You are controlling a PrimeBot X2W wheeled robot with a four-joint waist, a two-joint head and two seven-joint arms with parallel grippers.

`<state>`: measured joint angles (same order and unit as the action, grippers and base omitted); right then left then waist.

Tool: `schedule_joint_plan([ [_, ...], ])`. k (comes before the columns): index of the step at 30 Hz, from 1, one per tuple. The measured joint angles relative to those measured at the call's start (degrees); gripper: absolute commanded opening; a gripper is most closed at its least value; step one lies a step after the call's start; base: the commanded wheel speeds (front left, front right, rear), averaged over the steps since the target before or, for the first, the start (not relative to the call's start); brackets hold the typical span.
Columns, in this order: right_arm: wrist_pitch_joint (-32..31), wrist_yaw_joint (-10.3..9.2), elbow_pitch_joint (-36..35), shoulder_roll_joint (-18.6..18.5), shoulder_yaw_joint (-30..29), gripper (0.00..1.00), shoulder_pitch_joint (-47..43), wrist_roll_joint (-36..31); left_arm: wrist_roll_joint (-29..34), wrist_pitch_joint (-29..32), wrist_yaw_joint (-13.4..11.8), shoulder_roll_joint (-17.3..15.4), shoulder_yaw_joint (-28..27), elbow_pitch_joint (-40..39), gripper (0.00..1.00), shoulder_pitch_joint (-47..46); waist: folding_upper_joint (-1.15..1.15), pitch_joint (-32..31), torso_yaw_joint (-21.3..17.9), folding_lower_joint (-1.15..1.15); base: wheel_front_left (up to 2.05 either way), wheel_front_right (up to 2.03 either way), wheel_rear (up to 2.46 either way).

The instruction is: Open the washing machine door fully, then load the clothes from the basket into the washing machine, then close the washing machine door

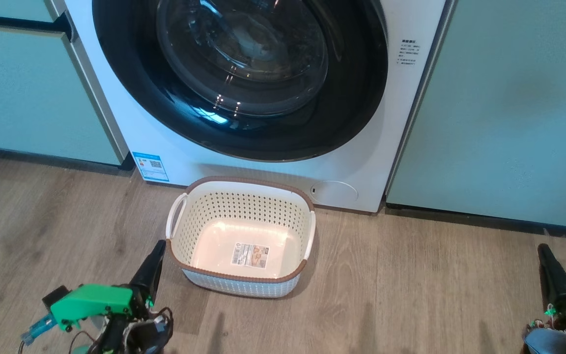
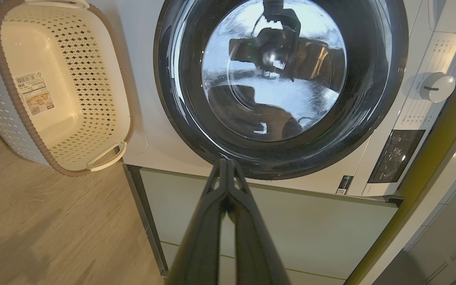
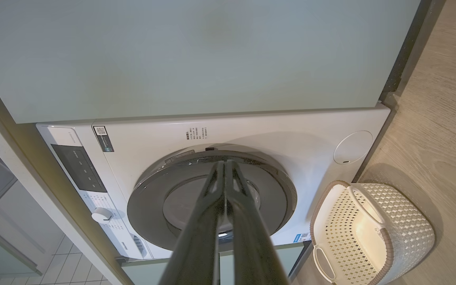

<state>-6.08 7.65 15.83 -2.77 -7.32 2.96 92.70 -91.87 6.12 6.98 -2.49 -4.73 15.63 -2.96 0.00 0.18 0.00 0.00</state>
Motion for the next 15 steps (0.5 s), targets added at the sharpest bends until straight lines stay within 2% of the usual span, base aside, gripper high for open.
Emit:
schedule_joint_plan([
  [15,0.0,0.00,0.0,0.0,0.0,0.00,0.0,0.0,0.0,0.0,0.0,0.0,0.0,0.0,0.00,0.0,0.00,0.0,0.0,0.00,0.00,0.00,0.00],
])
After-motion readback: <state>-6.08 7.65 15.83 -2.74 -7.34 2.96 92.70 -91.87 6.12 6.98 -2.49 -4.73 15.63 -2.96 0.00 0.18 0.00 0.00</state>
